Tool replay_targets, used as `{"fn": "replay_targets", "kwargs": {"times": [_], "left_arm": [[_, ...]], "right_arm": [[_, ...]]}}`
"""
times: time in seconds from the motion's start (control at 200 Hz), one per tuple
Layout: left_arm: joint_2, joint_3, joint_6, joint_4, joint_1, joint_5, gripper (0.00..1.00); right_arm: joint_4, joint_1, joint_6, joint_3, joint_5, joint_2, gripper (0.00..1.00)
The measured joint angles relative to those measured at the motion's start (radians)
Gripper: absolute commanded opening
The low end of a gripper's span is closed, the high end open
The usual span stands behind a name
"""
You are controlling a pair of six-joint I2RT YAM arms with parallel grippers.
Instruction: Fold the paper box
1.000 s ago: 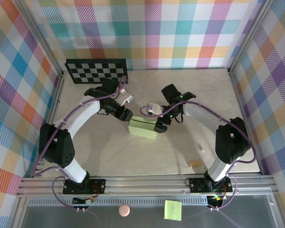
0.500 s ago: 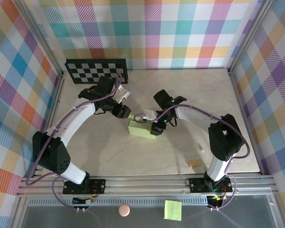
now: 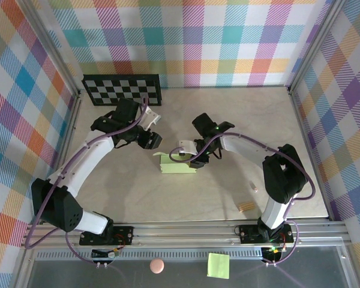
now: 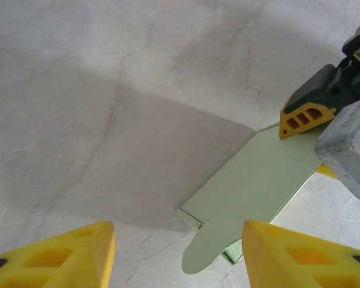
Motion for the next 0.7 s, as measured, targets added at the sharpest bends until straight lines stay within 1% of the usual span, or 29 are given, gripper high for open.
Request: {"fn": "replay_targets", "kwargs": {"times": [0.055, 0.085, 0.17, 0.235, 0.4, 0.525, 0.7], "left_arm": [[-0.011, -0.003, 0.000, 0.000, 0.000, 0.000, 0.58], [-0.016, -0.003, 0.000, 0.001, 0.000, 0.000, 0.60], [-0.022, -0.003, 0.007, 0.000, 0.000, 0.008, 0.65], [-0.022, -0.003, 0.015, 0.000, 0.000, 0.021, 0.67], [-0.022, -0.005, 0.067, 0.000, 0.000, 0.095, 0.67], [-0.022, -0.021, 0.140, 0.001, -0.016, 0.156, 0.72], [-0.020, -0.050, 0.285, 0.001, -0.078, 0.203, 0.77]], "right_arm": [[0.000, 0.002, -0.014, 0.019, -0.002, 0.014, 0.38], [0.001, 0.003, -0.021, 0.029, -0.005, 0.023, 0.39], [0.000, 0.006, -0.034, 0.054, -0.011, 0.050, 0.51], [0.001, 0.007, -0.044, 0.060, -0.012, 0.060, 0.60], [0.004, 0.008, -0.047, 0.057, -0.015, 0.053, 0.71], [0.028, -0.004, -0.029, 0.016, -0.028, -0.004, 0.75], [0.112, -0.047, 0.045, -0.088, -0.057, -0.167, 0.80]]}}
